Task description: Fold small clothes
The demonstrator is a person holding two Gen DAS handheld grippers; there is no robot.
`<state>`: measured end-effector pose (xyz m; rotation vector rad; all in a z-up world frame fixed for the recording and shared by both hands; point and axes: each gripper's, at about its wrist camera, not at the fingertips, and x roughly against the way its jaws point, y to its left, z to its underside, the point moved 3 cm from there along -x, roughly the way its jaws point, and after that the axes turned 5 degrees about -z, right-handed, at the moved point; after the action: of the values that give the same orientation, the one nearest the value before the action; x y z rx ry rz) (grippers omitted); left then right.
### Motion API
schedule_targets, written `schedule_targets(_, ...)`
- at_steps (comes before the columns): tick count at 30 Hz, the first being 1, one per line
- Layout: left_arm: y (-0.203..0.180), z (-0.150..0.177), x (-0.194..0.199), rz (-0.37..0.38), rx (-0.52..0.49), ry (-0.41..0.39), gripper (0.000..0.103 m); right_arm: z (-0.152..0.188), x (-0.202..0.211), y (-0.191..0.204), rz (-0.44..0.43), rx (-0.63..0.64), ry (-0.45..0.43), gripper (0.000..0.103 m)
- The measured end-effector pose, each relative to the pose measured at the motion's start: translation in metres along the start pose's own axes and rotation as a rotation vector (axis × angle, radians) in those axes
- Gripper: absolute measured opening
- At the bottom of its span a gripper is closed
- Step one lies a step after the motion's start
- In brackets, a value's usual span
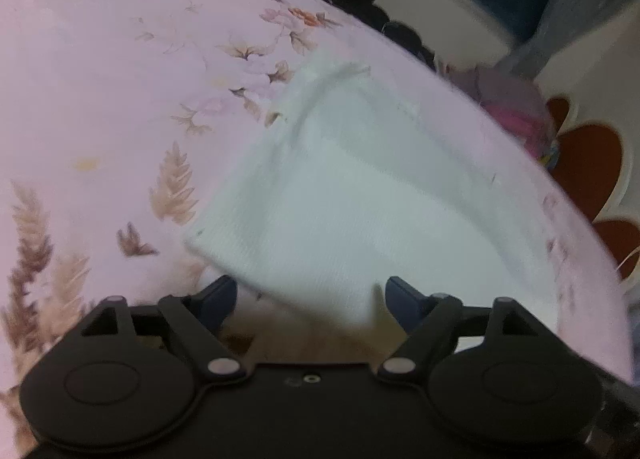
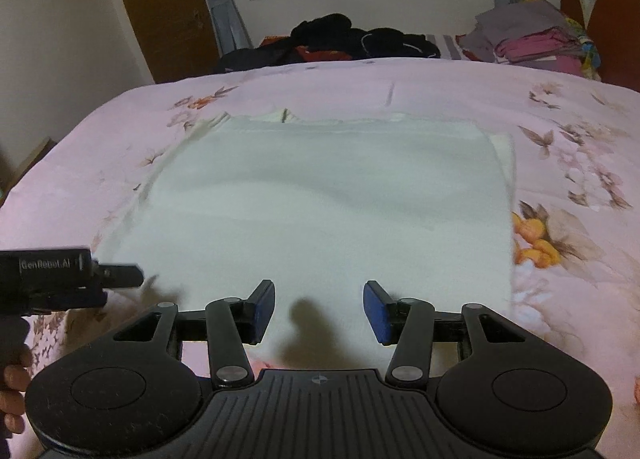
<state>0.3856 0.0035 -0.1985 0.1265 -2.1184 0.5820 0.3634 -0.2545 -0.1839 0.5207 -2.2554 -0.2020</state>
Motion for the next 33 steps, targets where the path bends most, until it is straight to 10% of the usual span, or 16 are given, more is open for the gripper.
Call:
schedule_targets(11, 0.014, -0.028, -0.032, 0.202, 0.198, -0.105, 0.084, -0.055, -0.054, 0.013, 0.049, -0.008, -0.033, 0.049)
schedule_targets(23, 0.036, -0.041, -0.054, 0.227, 0.306, -0.129, 0.011, -0.052, -0.098, 0.017, 0.157, 0.071, 0.002, 0.05)
schedule_targets(33, 0.025, -0.043, -0.032, 0.202, 0.249, -0.176, 0.007, -0.047, -0.108, 0.024, 0.167, 0.162, 0.006, 0.056)
